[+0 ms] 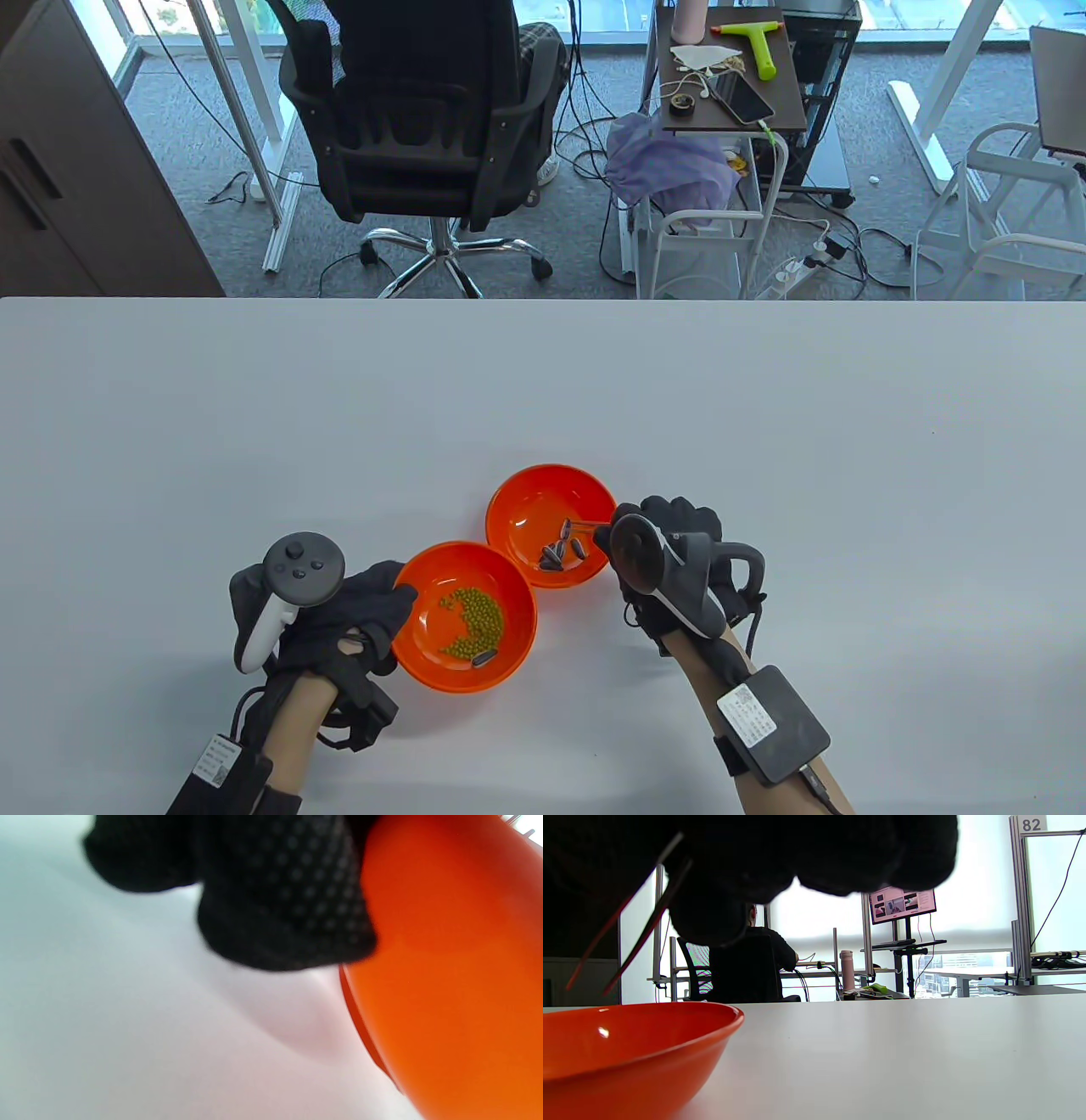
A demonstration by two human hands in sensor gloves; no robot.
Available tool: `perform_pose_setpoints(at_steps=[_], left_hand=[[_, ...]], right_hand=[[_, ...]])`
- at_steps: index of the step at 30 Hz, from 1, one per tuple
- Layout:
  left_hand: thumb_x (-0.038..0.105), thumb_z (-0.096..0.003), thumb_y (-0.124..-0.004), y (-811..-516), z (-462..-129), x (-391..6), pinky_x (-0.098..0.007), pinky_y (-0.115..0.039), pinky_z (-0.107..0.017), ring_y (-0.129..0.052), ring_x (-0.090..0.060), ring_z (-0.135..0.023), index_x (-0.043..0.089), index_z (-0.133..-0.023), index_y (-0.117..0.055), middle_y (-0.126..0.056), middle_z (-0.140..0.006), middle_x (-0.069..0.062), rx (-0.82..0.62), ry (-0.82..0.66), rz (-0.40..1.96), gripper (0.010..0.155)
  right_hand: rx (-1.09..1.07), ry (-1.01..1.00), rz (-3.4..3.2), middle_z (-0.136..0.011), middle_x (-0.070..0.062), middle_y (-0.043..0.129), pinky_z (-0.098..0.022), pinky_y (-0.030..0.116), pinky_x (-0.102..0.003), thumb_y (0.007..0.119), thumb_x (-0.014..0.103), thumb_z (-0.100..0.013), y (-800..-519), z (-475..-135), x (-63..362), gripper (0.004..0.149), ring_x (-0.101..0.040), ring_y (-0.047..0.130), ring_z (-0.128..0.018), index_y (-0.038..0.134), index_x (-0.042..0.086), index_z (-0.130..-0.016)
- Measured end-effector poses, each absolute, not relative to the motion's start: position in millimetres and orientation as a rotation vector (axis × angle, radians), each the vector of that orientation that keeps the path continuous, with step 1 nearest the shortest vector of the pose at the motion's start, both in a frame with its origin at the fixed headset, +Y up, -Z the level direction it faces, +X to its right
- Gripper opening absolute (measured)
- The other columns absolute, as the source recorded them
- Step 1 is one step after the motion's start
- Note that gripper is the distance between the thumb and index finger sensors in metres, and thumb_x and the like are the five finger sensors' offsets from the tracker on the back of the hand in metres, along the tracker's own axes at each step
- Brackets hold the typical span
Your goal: Pick sunflower seeds with tweezers into bowl
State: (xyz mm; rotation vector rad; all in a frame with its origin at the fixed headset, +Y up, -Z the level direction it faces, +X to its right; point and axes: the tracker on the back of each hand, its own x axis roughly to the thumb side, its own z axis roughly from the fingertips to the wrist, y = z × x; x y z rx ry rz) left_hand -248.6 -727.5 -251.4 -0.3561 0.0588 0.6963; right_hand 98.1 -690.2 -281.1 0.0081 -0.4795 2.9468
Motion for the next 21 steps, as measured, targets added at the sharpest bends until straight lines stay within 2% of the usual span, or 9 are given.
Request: perform_pose_setpoints(at_steps=[2,4,5,7,8,9,15,21], left_hand=[[0.041,-0.0469,-0.077,-727,-251,-249,-0.036,-0.094,-0.022,-0.107,-0.013,-0.011,0.017,-0.089,-0.083,-0.106,-0.043,-0.005,-0.355,0.058,0.698,0.048],[0.041,-0.0469,-0.077,-727,-251,-249,-0.036,-0.094,-0.022,-0.107,-0.013,-0.011,0.018,-0.089,-0.083,-0.106,-0.043,-0.005,-0.353,0.058,0.703,0.048],[0.041,-0.0468,-0.077,-727,-252,-250,-0.036,-0.094,-0.022,-0.107,-0.013,-0.011,0.018,-0.089,-0.083,-0.106,-0.043,-0.005,-0.352,0.058,0.704,0.048],[0.041,-0.0469,-0.077,-727,-252,-250,-0.037,-0.094,-0.023,-0.107,-0.013,-0.011,0.018,-0.089,-0.083,-0.106,-0.043,-0.005,-0.350,0.057,0.707,0.048],[0.041,-0.0469,-0.077,-727,-252,-250,-0.036,-0.094,-0.023,-0.107,-0.013,-0.011,0.018,-0.089,-0.083,-0.105,-0.043,-0.005,-0.349,0.056,0.709,0.048],[0.041,-0.0469,-0.077,-727,-252,-251,-0.037,-0.094,-0.023,-0.107,-0.013,-0.011,0.018,-0.089,-0.083,-0.105,-0.043,-0.005,-0.349,0.054,0.712,0.048],[0.041,-0.0469,-0.077,-726,-252,-252,-0.037,-0.094,-0.023,-0.106,-0.013,-0.012,0.018,-0.089,-0.083,-0.105,-0.044,-0.005,-0.347,0.049,0.719,0.048],[0.041,-0.0469,-0.077,-726,-252,-252,-0.036,-0.094,-0.023,-0.106,-0.013,-0.011,0.018,-0.089,-0.083,-0.105,-0.044,-0.004,-0.345,0.043,0.720,0.048]], right_hand=[[0.038,-0.481,2.876,-0.039,0.011,0.097,-0.047,0.085,-0.038,0.087,0.057,-0.028,-684,-279,97,0.042,-0.011,0.095,-0.032,0.107,0.032,-0.056],[0.115,-0.452,2.796,-0.039,0.012,0.098,-0.046,0.086,-0.038,0.088,0.056,-0.027,-676,-276,93,0.037,-0.012,0.096,-0.031,0.107,0.037,-0.052],[0.161,-0.440,2.773,-0.038,0.012,0.098,-0.045,0.086,-0.038,0.088,0.056,-0.027,-673,-274,90,0.042,-0.011,0.096,-0.030,0.107,0.032,-0.055],[0.271,-0.412,2.763,-0.038,0.012,0.098,-0.045,0.086,-0.038,0.089,0.056,-0.027,-669,-271,83,0.041,-0.011,0.096,-0.030,0.108,0.032,-0.055],[0.378,-0.381,2.761,-0.038,0.012,0.098,-0.045,0.086,-0.037,0.089,0.056,-0.027,-666,-269,77,0.036,-0.011,0.096,-0.030,0.107,0.038,-0.051],[0.474,-0.358,2.753,-0.039,0.012,0.098,-0.046,0.086,-0.038,0.089,0.056,-0.027,-665,-266,70,0.036,-0.012,0.096,-0.031,0.107,0.038,-0.052],[0.811,-0.226,2.784,-0.040,0.010,0.098,-0.048,0.085,-0.039,0.089,0.055,-0.026,-666,-251,39,0.038,-0.013,0.095,-0.033,0.107,0.036,-0.053],[0.945,-0.137,2.836,-0.041,0.013,0.097,-0.050,0.083,-0.040,0.089,0.054,-0.026,-675,-243,22,0.038,-0.013,0.095,-0.035,0.107,0.036,-0.055]])
